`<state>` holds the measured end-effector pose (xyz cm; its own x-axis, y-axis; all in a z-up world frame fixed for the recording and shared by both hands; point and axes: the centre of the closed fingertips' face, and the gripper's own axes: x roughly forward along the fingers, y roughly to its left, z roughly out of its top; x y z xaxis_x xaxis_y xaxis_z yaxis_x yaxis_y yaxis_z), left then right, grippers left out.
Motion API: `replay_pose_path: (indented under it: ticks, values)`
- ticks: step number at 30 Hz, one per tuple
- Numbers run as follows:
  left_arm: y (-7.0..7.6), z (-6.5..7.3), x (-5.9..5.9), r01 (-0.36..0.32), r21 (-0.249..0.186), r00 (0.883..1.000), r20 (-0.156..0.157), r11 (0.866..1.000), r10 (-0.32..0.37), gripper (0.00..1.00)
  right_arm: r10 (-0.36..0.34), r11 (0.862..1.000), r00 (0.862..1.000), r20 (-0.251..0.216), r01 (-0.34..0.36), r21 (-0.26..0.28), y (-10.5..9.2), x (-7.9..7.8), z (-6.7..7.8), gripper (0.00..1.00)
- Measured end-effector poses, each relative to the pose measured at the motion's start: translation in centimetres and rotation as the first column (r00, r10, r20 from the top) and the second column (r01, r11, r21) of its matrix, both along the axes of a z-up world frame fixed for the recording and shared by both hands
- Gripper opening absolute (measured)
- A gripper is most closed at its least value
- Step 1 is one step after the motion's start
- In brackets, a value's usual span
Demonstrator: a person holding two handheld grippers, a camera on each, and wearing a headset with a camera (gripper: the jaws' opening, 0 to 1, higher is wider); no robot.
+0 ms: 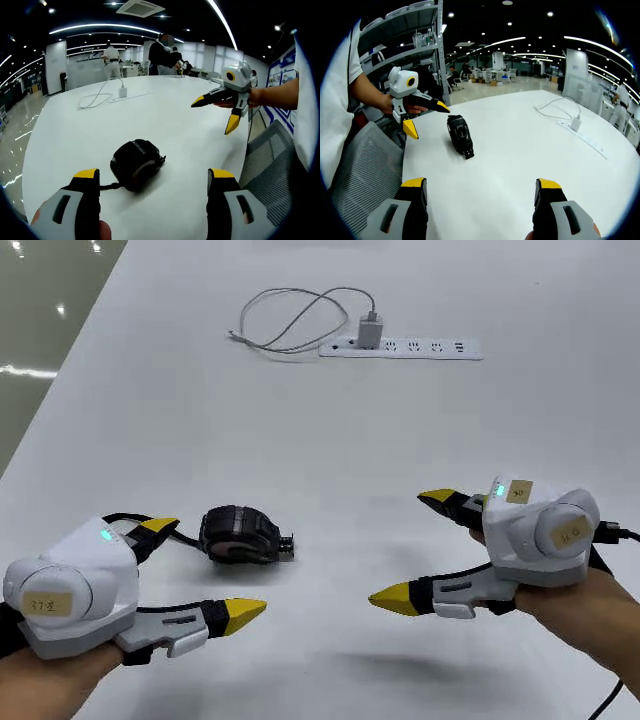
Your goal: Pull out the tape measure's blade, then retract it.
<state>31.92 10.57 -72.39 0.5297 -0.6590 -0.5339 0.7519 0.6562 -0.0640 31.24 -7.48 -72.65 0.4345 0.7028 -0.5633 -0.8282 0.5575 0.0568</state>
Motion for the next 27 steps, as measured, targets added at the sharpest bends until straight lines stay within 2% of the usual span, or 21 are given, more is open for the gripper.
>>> replay_pose_path:
  ticks: [6, 11, 27]
  values:
    - [0.4, 0.5, -0.6, 0.023, 0.013, 1.0, 0.014, 1.0, -0.023, 0.92, -0.012, 1.0, 1.0, 0.01, 0.012, -0.014, -1.2, -0.5, 0.4, 0.92]
    - [0.9, 0.5, -0.9, 0.03, 0.024, 0.999, 0.013, 0.999, -0.03, 0.99, -0.024, 1.0, 1.0, 0.011, 0.024, -0.015, -1.9, -1.0, 0.5, 0.97]
    - [2.8, 0.5, -1.9, 0.025, 0.037, 1.0, 0.011, 0.999, -0.025, 0.99, -0.066, 0.997, 0.998, 0.001, 0.066, -0.045, -4.6, -3.2, 0.4, 0.99]
